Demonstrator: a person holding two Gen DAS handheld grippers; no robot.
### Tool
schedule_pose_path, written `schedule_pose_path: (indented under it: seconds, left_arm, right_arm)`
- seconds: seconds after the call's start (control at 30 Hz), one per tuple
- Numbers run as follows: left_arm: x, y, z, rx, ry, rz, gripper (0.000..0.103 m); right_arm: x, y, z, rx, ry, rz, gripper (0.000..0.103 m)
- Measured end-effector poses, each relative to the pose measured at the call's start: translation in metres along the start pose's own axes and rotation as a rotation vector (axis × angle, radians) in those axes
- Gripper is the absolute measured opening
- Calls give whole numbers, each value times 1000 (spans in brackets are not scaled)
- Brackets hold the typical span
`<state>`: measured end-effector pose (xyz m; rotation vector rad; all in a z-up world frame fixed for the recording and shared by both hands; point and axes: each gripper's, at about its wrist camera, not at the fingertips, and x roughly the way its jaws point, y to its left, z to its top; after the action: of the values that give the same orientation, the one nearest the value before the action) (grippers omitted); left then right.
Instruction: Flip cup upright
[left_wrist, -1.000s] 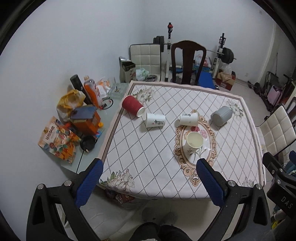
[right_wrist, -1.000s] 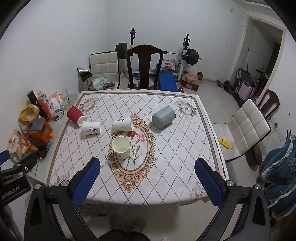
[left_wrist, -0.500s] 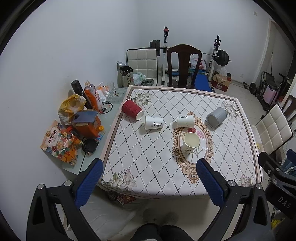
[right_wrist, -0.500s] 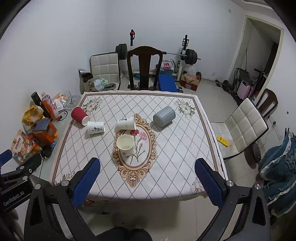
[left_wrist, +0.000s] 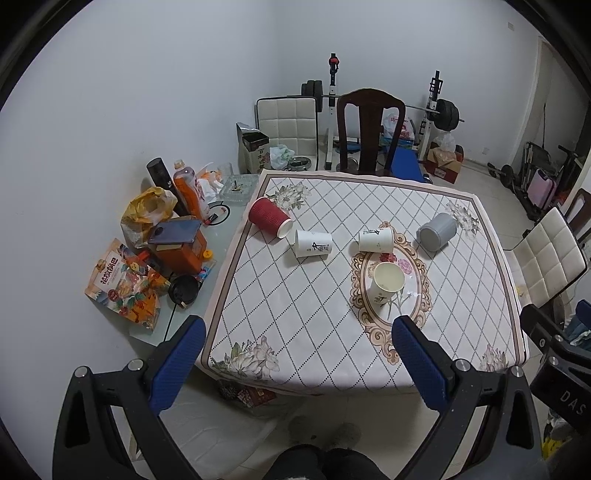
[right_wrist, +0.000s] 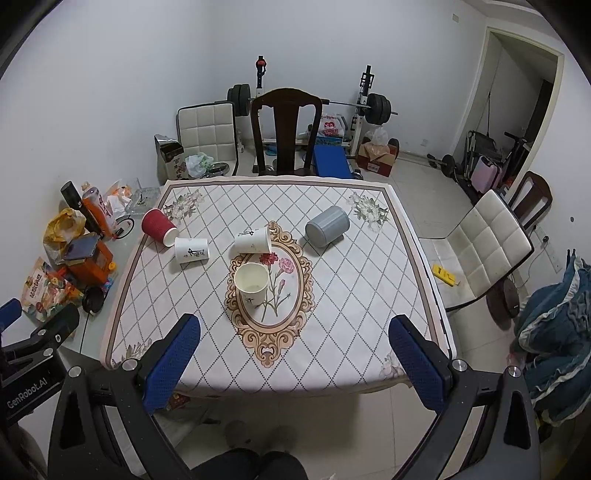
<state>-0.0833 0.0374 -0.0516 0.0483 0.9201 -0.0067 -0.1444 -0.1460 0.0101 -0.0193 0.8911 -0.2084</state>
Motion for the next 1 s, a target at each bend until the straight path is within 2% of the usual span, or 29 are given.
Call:
schedule_pose_path:
  seconds: [1.0]
  left_arm:
    - [-9, -18, -3, 3, 2, -32, 103]
  right_arm:
    - [-3, -11, -2, 18, 13, -20, 103]
